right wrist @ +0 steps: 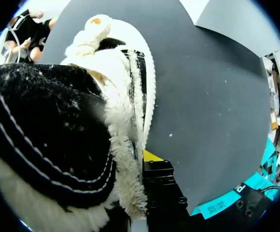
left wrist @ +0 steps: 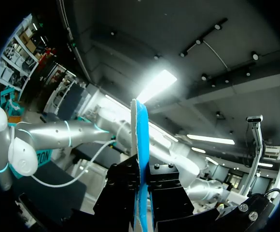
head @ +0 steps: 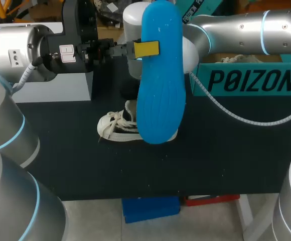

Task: Take the shoe out of the shoebox, open the shoe tongue, remove and reinsert the insole, then place the shoe into the shoebox

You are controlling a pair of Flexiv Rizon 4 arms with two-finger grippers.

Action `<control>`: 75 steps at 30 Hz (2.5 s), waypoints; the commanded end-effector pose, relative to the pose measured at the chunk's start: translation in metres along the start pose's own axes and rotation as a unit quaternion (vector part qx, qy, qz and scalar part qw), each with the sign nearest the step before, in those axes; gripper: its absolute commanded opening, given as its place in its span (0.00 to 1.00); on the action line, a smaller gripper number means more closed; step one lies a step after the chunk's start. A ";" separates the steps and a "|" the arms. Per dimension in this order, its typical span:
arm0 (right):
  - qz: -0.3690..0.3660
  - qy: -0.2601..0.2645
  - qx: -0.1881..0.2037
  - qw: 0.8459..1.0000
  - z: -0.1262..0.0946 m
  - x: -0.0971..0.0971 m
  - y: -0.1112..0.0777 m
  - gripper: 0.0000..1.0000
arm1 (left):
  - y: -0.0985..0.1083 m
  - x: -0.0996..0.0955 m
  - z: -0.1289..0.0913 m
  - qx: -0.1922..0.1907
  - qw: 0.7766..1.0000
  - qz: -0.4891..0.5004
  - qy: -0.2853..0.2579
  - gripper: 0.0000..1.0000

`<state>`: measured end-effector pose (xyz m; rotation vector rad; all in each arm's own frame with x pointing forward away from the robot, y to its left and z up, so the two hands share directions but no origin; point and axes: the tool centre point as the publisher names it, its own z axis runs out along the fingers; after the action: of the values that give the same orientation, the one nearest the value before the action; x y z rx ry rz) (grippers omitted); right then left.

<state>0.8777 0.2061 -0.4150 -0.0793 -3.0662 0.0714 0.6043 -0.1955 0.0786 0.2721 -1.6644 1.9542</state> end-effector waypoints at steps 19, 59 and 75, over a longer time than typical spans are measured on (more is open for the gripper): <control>0.010 0.012 -0.005 1.000 -0.005 0.005 0.000 0.00 | 0.002 0.000 0.000 0.000 1.000 0.000 -0.001 0.00; 0.676 -0.001 -0.067 0.734 -0.078 0.019 -0.033 0.00 | 0.002 0.000 0.000 0.000 1.000 0.000 -0.001 0.00; 0.707 -0.015 -0.016 0.707 -0.033 0.007 -0.040 0.00 | 0.002 0.000 0.000 0.000 1.000 0.000 -0.001 0.00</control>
<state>0.8654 0.1633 -0.3703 -2.2815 -2.1777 0.0615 0.6043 -0.1955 0.0786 0.2721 -1.6644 1.9542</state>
